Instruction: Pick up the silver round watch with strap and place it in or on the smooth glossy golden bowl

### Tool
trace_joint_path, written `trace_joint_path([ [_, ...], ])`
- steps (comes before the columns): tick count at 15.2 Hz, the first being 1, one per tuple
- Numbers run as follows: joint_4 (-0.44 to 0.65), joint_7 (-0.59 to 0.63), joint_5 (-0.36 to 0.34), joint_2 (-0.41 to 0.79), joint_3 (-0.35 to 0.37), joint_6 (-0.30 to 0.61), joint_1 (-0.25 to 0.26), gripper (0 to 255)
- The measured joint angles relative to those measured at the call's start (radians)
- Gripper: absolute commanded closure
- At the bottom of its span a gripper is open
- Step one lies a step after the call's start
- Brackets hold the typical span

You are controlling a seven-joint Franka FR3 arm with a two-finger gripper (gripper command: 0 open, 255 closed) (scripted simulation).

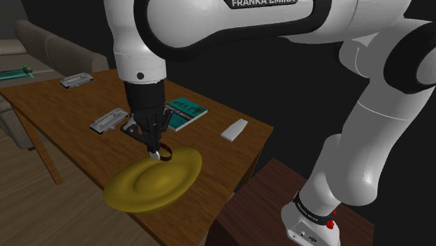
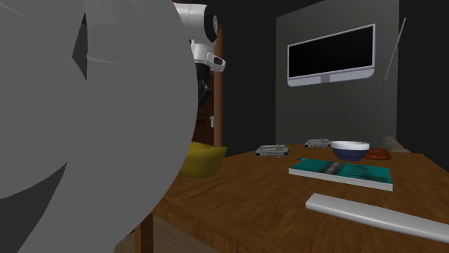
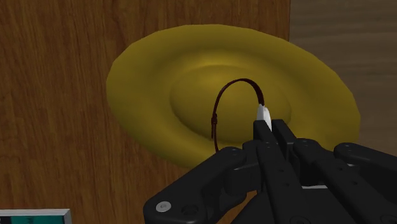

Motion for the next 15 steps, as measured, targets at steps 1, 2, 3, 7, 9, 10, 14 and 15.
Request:
trace_joint_path([
  [1, -0.01, 0.0, -0.001, 0.004, 0.0, 0.013, 0.001, 255],
  [2, -0.022, -0.001, -0.002, 0.005, 0.0, 0.026, 0.001, 255],
  [3, -0.032, -0.002, -0.003, 0.007, 0.0, 0.039, 0.001, 255],
  [7, -0.074, -0.004, -0.005, 0.014, 0.001, 0.087, 0.002, 255],
  [9, -0.099, -0.005, -0.005, 0.015, 0.001, 0.113, 0.002, 255],
  [10, -0.106, -0.004, -0.006, 0.02, 0.001, 0.124, 0.003, 255],
  [14, -0.117, -0.005, -0.008, 0.023, 0.001, 0.138, 0.003, 255],
  [15, -0.117, -0.006, -0.008, 0.023, 0.001, 0.139, 0.003, 255],
])
